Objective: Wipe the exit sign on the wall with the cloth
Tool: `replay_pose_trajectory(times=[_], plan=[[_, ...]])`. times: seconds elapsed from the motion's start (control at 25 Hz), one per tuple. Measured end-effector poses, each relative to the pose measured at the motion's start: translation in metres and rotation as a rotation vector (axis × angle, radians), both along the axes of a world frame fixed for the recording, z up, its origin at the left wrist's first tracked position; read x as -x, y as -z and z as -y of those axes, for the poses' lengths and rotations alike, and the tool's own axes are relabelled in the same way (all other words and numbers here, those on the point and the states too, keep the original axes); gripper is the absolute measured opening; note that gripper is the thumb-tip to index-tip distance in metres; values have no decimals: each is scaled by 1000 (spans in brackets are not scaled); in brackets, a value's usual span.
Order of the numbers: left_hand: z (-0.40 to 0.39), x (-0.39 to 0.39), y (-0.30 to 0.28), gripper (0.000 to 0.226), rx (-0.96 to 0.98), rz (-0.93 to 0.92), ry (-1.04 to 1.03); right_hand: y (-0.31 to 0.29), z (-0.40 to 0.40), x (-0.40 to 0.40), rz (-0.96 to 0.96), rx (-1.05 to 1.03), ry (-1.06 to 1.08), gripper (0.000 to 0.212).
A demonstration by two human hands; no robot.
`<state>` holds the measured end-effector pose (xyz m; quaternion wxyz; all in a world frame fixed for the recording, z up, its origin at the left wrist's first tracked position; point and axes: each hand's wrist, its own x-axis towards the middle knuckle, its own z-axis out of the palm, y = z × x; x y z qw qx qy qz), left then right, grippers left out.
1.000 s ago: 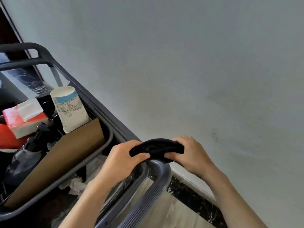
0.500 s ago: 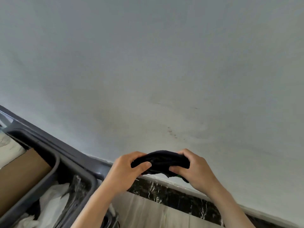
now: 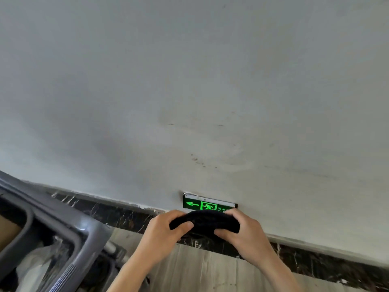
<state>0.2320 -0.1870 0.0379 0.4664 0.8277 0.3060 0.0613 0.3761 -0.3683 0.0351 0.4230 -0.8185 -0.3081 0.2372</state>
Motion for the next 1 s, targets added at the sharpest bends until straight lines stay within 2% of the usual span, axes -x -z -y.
replay_pose_trajectory(times=[0.16, 0.36, 0.44, 0.56, 0.68, 0.88, 1.0], plan=[[-8, -20, 25, 11, 22, 9, 10, 20, -4, -13, -26, 14, 41, 29], [-22, -58, 83, 13, 158, 44, 4, 68, -17, -41, -113, 10, -55, 51], [-28, -76, 121, 22, 202, 82, -1, 106, -26, -56, -181, 37, -70, 48], [-38, -102, 179, 28, 247, 114, 29, 170, -40, -73, -242, 38, 51, 34], [-50, -124, 247, 29, 315, 139, 8, 243, -56, -89, -356, -65, 206, 25], [-64, -151, 344, 18, 536, 243, -57, 345, -80, -107, -594, -328, 268, 28], [-71, -162, 397, 26, 513, 277, -32, 398, -95, -114, -653, -422, 322, 30]])
